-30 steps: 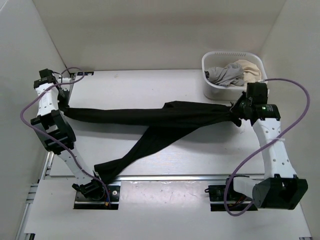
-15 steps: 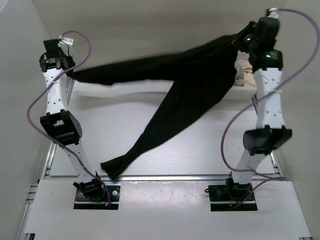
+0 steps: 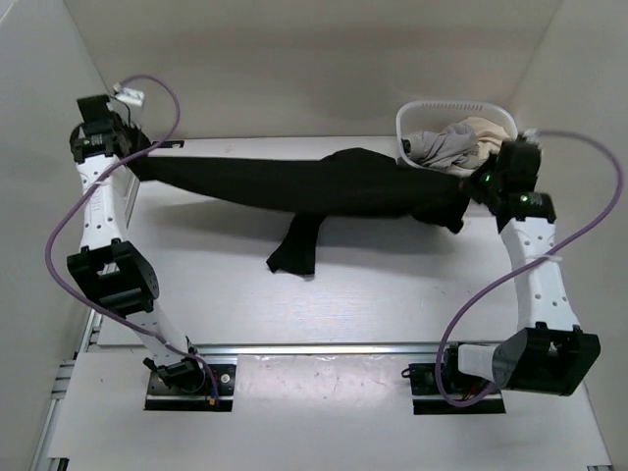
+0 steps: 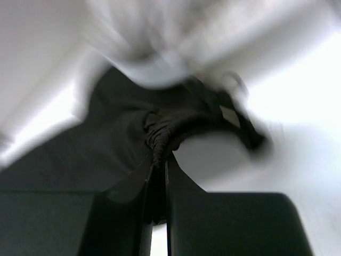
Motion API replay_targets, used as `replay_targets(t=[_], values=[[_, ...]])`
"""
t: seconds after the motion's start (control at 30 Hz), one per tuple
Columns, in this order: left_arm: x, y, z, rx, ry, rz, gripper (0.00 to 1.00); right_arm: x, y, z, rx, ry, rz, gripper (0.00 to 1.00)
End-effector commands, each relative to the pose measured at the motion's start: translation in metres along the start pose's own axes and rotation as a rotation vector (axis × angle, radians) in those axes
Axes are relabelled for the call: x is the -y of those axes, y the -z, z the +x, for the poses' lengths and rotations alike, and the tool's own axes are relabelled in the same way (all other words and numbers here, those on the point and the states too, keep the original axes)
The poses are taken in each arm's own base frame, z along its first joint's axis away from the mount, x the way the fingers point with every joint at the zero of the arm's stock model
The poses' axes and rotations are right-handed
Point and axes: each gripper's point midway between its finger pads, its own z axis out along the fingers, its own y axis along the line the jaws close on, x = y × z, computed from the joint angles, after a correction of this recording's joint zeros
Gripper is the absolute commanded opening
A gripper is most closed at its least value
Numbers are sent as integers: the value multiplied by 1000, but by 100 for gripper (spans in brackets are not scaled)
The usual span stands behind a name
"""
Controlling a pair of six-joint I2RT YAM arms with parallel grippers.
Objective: Fold and stack the trousers
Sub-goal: Flatten the trousers out
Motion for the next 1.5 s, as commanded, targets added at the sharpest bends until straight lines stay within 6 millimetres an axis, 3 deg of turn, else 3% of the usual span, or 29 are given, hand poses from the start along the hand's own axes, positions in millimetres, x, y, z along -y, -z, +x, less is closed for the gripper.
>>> replay_targets(t=[0.0, 0.03, 0.07, 0.1, 0.13, 0.17, 0.2, 0.27, 0.3, 0.4, 0.53, 0.57, 0.63, 0.67, 0.7, 0.77, 0.87, 0.97, 1.03, 1.07, 1.1, 1.13, 1.17, 1.2, 1.23, 1.3, 1.37, 1.4, 1.47], values=[[45, 16, 89, -265, -84, 192, 14, 54, 13, 58, -110, -57, 140, 0], [55, 27, 110, -328, -84, 224, 14, 85, 13, 93, -182, -91, 226, 0], [57, 31, 132, -388, -104, 213, 14, 97, 19, 103, -182, -95, 250, 0], [75, 36, 180, -501, -125, 260, 14, 111, 23, 120, -217, -113, 288, 0], [76, 43, 191, -510, -130, 245, 14, 140, 29, 151, -276, -157, 368, 0], [79, 48, 211, -563, -151, 243, 14, 155, 31, 164, -298, -171, 405, 0], [91, 56, 243, -645, -160, 268, 14, 163, 33, 179, -341, -195, 415, 0], [94, 67, 263, -695, -173, 264, 14, 195, 43, 209, -406, -271, 511, 0], [95, 73, 275, -730, -183, 258, 14, 204, 46, 208, -396, -315, 532, 0], [84, 78, 272, -724, -166, 225, 14, 210, 51, 207, -398, -313, 559, 0], [55, 77, 242, -675, -146, 163, 14, 205, 48, 161, -315, -241, 578, 0], [46, 75, 225, -644, -144, 145, 14, 196, 50, 137, -268, -215, 563, 0], [38, 75, 209, -620, -151, 133, 14, 194, 50, 119, -244, -195, 586, 0], [32, 74, 197, -600, -150, 121, 14, 200, 60, 113, -232, -181, 643, 0], [30, 76, 199, -623, -163, 126, 14, 198, 65, 101, -204, -172, 660, 0], [30, 79, 207, -658, -172, 121, 14, 206, 75, 103, -209, -172, 726, 0], [34, 95, 223, -694, -203, 128, 14, 225, 97, 130, -245, -202, 844, 0], [46, 110, 250, -748, -212, 150, 14, 243, 112, 165, -295, -272, 921, 0], [59, 120, 275, -810, -218, 190, 14, 250, 116, 177, -295, -312, 961, 2], [64, 128, 284, -842, -221, 211, 25, 258, 121, 188, -312, -331, 1000, 10], [72, 135, 301, -892, -226, 244, 33, 261, 122, 191, -304, -341, 1021, 45], [76, 137, 307, -909, -227, 255, 42, 263, 124, 192, -309, -345, 1044, 66], [79, 141, 313, -932, -230, 270, 51, 264, 125, 192, -304, -340, 1051, 82], [79, 143, 317, -944, -222, 271, 68, 267, 123, 190, -296, -334, 1059, 89], [77, 142, 315, -936, -222, 266, 72, 266, 121, 183, -274, -322, 1053, 96], [71, 135, 300, -896, -222, 256, 75, 262, 113, 170, -269, -271, 1003, 97], [60, 115, 260, -784, -194, 243, 77, 240, 88, 144, -259, -156, 827, 97], [48, 104, 222, -685, -199, 216, 80, 201, 63, 128, -242, -97, 619, 95], [50, 85, 204, -663, -216, 236, 81, 155, 43, 120, -281, 102, 403, 95]])
